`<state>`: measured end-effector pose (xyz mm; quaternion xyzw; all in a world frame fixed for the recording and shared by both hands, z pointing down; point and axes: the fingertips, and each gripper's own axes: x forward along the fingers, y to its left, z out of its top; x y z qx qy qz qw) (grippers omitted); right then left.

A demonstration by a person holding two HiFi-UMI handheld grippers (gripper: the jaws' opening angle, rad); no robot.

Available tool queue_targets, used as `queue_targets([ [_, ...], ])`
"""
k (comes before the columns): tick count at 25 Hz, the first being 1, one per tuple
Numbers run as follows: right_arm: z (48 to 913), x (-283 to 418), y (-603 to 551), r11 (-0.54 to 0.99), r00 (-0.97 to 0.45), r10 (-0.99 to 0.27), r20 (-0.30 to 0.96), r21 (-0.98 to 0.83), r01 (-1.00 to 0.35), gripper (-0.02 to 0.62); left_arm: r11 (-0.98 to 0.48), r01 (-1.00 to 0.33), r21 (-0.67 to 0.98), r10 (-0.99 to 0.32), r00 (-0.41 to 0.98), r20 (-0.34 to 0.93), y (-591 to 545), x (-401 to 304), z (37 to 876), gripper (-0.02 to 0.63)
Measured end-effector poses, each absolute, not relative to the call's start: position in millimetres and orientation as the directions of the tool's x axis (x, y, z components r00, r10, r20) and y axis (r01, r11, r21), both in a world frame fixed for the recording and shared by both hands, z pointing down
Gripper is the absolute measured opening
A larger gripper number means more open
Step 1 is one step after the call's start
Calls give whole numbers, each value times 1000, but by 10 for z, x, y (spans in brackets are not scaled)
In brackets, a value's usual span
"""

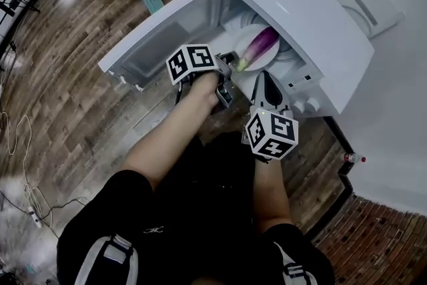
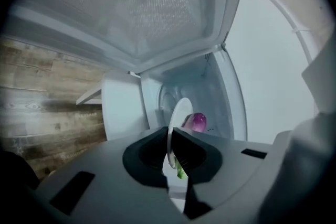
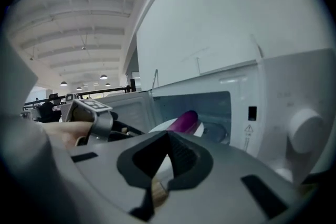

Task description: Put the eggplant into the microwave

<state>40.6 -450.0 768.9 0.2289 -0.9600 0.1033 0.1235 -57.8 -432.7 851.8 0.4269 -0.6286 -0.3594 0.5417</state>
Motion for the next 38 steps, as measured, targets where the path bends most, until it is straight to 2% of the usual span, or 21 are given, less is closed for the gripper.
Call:
queue_targets([
  [4, 7930, 494, -4584, 855, -850, -456, 266, -135, -501, 6, 328, -185, 926, -944, -25, 329, -4688, -703, 8553, 21],
  [9, 8164, 755, -4572, 831, -821, -486, 299, -132, -540, 6, 320, -110, 941, -946, 21, 324, -4933, -680, 8710, 21],
  [13, 8234, 835, -4610, 818, -807, -500, 314, -133, -559, 6, 338, -103, 936, -939, 30, 342, -5158, -778, 8748, 23],
  [22, 8199, 969, -4687, 818, -801, -517, 301, -102, -566, 6, 402, -235, 885, -909, 15, 417, -5488, -906, 8763, 28],
  [25, 8191, 1022, -4714, 819, -801, -523, 293, -88, -567, 6, 397, -325, 858, -904, 22, 427, -5586, -916, 8725, 28],
  [27, 8204, 1048, -4720, 822, -803, -519, 293, -85, -562, 6, 399, -444, 802, -896, 0, 445, -5635, -955, 8702, 32],
  [30, 8243, 1063, -4699, 830, -810, -506, 297, -87, -551, 6, 427, -636, 643, -871, -98, 481, -5650, -1083, 8690, 65],
  [32, 8263, 1068, -4689, 831, -810, -503, 300, -88, -549, 6, 435, -739, 514, -858, -167, 486, -5655, -1165, 8669, 114],
  [34, 8271, 1069, -4679, 833, -812, -501, 301, -88, -547, 6, 433, -809, 398, -856, -231, 463, -5664, -1245, 8625, 160],
  [38, 8278, 1062, -4660, 835, -814, -499, 298, -84, -543, 6, 430, -872, 233, -871, -333, 362, -5623, -1354, 8430, 172],
])
